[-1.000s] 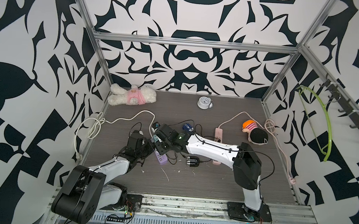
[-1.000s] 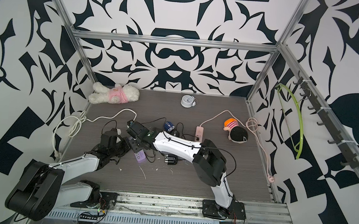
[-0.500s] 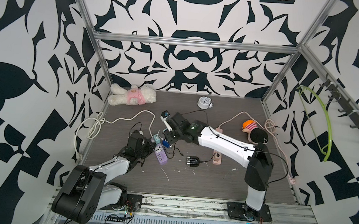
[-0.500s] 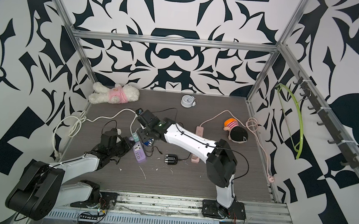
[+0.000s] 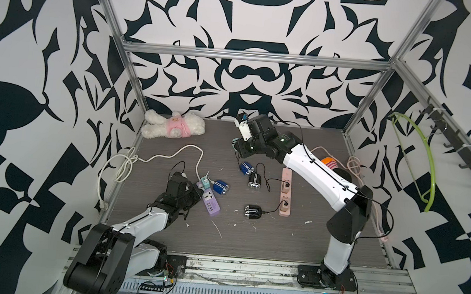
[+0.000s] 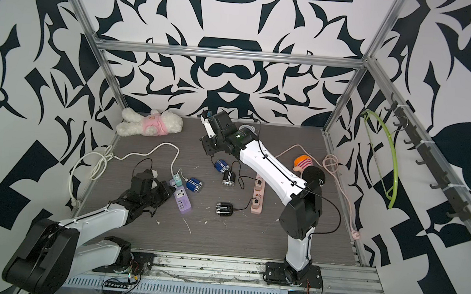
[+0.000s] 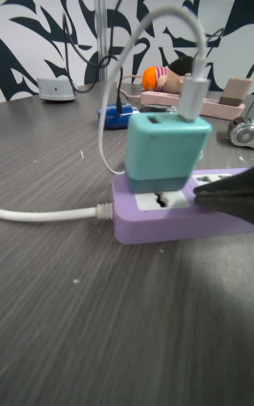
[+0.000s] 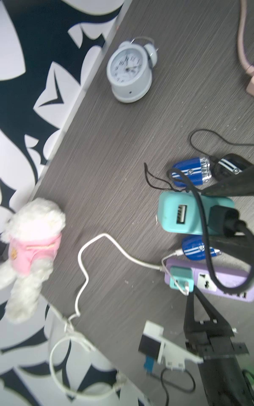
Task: Unplug the electric shaver
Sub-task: Place the plug at the center of the board.
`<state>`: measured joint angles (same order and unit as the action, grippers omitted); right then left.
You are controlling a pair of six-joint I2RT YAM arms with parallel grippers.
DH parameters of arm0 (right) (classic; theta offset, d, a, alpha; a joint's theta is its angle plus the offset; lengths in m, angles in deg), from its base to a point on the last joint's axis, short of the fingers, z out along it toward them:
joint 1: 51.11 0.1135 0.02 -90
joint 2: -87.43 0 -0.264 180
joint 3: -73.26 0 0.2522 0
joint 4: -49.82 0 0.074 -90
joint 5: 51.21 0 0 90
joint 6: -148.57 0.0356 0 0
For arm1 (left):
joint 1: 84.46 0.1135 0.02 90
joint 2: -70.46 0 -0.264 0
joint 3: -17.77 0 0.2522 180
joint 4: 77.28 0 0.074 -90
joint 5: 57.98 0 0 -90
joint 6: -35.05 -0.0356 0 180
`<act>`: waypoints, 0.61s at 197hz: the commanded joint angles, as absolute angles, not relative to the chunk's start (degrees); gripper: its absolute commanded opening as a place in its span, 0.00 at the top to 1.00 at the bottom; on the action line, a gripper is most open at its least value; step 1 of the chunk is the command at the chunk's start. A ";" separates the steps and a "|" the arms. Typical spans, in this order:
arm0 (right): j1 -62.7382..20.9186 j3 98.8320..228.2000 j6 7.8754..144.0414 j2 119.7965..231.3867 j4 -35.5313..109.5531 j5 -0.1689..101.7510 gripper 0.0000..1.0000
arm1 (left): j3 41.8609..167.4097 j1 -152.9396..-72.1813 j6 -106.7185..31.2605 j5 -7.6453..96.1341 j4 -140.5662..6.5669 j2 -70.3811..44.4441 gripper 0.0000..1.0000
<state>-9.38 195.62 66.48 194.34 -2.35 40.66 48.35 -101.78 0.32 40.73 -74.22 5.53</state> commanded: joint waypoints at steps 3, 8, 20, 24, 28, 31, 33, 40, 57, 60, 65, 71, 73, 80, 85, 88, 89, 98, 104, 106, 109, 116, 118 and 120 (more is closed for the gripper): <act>-11.84 197.98 65.85 196.10 -3.18 45.79 1.00 | 48.20 -101.95 -2.09 37.58 -56.40 8.12 1.00; -12.33 198.01 65.93 196.54 -3.00 46.37 1.00 | 48.47 -101.95 -2.33 37.31 -55.76 9.00 1.00; -13.17 198.28 66.22 197.88 -2.42 48.13 1.00 | 48.89 -101.95 -2.39 37.03 -54.85 10.84 1.00; -13.42 198.38 66.29 198.33 -2.29 48.46 1.00 | 49.01 -101.95 -2.35 36.94 -54.74 11.31 1.00; -13.53 198.61 66.39 198.85 -2.18 48.61 1.00 | 49.02 -101.95 -2.31 36.88 -54.64 11.68 1.00; -13.62 198.79 66.44 199.20 -2.18 48.82 1.00 | 49.06 -101.95 -2.24 36.92 -54.51 11.96 1.00; -13.66 198.92 66.36 199.39 -2.11 48.99 1.00 | 49.03 -101.95 -2.22 36.87 -54.48 12.04 1.00; -13.80 199.25 66.14 200.20 -1.81 49.39 1.00 | 49.27 -101.95 -2.21 36.85 -54.18 12.31 1.00; -14.09 199.99 66.13 202.03 -1.21 50.03 1.00 | 49.71 -102.03 -2.21 37.26 -53.78 12.06 1.00; -14.08 200.05 66.13 202.38 -0.98 50.11 1.00 | 49.76 -102.04 -2.21 37.30 -53.84 11.94 1.00; -14.34 200.18 66.29 202.82 -0.76 50.40 1.00 | 49.94 -102.04 -2.24 37.50 -53.78 11.69 1.00; -14.61 200.35 66.46 203.42 -0.52 50.77 1.00 | 50.07 -102.04 -2.22 37.68 -53.70 11.51 1.00; -14.74 200.41 66.55 203.61 -0.51 50.88 1.00 | 50.14 -102.04 -2.21 37.72 -53.72 11.49 1.00; -15.16 200.50 66.74 204.16 -0.21 51.36 1.00 | 50.33 -102.12 -2.21 37.74 -53.63 11.34 1.00; -15.46 200.48 66.95 204.51 0.08 51.72 1.00 | 50.42 -102.13 -2.21 37.81 -53.67 11.31 1.00; -15.65 200.46 67.11 204.72 0.23 51.90 1.00 | 50.50 -102.13 -2.21 37.81 -53.61 11.38 1.00; -15.76 200.48 67.15 204.78 0.26 51.98 1.00 | 50.55 -102.13 -2.21 37.82 -53.60 11.39 1.00; -16.50 200.36 67.52 205.40 0.57 52.69 1.00 | 50.85 -102.21 -2.22 37.77 -53.47 11.47 1.00; -16.98 200.16 67.85 205.75 0.87 53.06 1.00 | 51.07 -102.22 -2.21 37.66 -53.20 11.57 1.00; -17.11 200.10 67.95 205.89 0.94 53.15 1.00 | 51.12 -102.26 -2.21 37.54 -53.03 11.57 1.00; -17.35 199.99 68.10 206.04 1.09 53.33 1.00 | 51.27 -102.30 -2.21 37.43 -52.91 11.65 1.00; -17.98 199.40 68.43 206.32 1.78 53.87 1.00 | 51.53 -102.37 -2.21 37.08 -52.45 11.75 1.00; -18.13 199.08 68.57 206.38 2.05 53.94 1.00 | 51.54 -102.39 -2.21 37.04 -52.33 11.81 1.00; -18.32 198.95 68.70 206.42 2.33 53.98 1.00 | 51.63 -102.41 -2.21 36.96 -52.26 11.83 1.00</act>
<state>-16.17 197.46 67.09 208.00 -2.00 51.09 49.09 -102.09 -1.41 37.80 -54.61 11.57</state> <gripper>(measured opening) 0.224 0.040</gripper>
